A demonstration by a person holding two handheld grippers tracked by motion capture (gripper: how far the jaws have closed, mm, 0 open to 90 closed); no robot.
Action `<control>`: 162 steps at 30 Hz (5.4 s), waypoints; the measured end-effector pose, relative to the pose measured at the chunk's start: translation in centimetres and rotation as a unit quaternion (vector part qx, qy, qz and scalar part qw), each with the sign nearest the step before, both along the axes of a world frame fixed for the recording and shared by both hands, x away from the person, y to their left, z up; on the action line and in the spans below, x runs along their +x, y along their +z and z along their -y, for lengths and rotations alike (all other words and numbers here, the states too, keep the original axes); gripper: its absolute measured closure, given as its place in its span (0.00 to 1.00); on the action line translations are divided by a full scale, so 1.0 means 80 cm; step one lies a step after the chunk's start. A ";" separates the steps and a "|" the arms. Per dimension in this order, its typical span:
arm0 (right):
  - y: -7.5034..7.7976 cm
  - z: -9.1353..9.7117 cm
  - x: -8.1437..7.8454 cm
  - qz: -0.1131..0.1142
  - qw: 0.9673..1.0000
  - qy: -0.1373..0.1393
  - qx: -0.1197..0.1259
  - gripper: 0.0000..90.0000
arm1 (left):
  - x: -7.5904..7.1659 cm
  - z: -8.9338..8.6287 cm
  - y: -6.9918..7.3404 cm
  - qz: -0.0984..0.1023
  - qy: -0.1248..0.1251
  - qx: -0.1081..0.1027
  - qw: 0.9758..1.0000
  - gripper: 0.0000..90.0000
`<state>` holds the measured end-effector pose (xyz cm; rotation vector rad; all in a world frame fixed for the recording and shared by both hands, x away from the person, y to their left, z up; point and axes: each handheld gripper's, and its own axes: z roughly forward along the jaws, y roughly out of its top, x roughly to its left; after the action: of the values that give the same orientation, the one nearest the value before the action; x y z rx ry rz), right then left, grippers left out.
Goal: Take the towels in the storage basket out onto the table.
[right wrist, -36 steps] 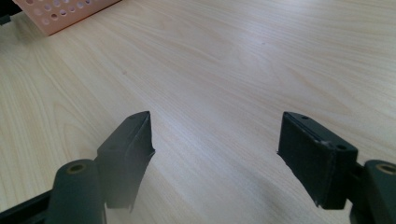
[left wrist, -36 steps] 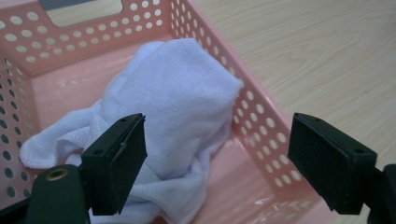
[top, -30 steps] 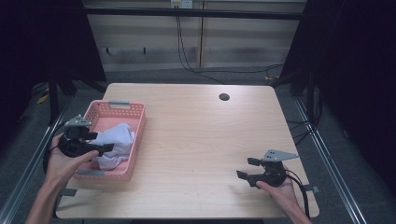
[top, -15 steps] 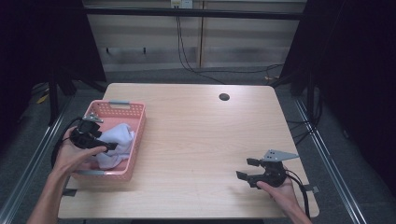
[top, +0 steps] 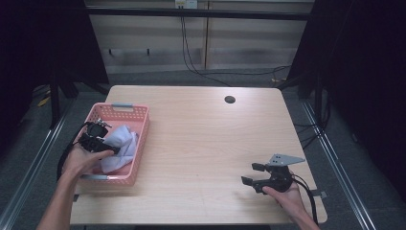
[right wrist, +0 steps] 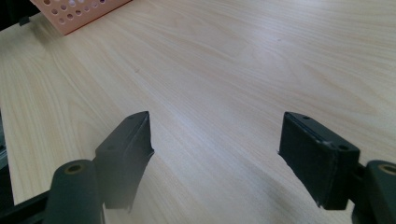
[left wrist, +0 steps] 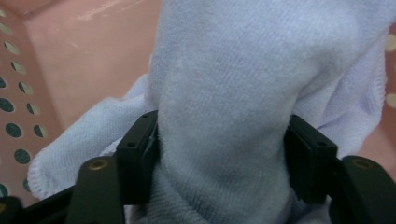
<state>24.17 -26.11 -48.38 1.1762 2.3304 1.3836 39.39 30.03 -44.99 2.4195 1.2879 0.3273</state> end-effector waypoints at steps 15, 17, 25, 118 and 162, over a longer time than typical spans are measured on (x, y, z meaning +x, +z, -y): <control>0.000 0.000 -0.001 0.001 1.000 0.004 -0.001 0.28 | 0.007 0.007 0.004 -0.002 0.044 0.008 0.999 0.56; 0.000 0.000 0.000 -0.001 1.000 0.002 0.000 0.28 | 0.006 0.007 0.005 0.000 0.047 0.003 0.999 0.59; 0.001 0.001 0.001 -0.002 1.000 0.000 0.004 0.28 | 0.005 0.003 0.012 -0.007 0.044 -0.009 0.999 0.62; 0.002 0.000 0.000 -0.001 1.000 0.009 0.009 0.28 | -0.058 0.045 0.219 0.119 -0.033 -0.107 0.987 0.61; 0.003 0.008 0.002 0.000 1.000 0.003 0.009 0.28 | -0.053 0.276 0.099 0.058 -0.183 -0.171 0.966 0.60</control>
<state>24.35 -26.75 -48.17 1.1756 2.3282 1.4104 35.14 7.96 -37.10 2.2397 0.7511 0.1262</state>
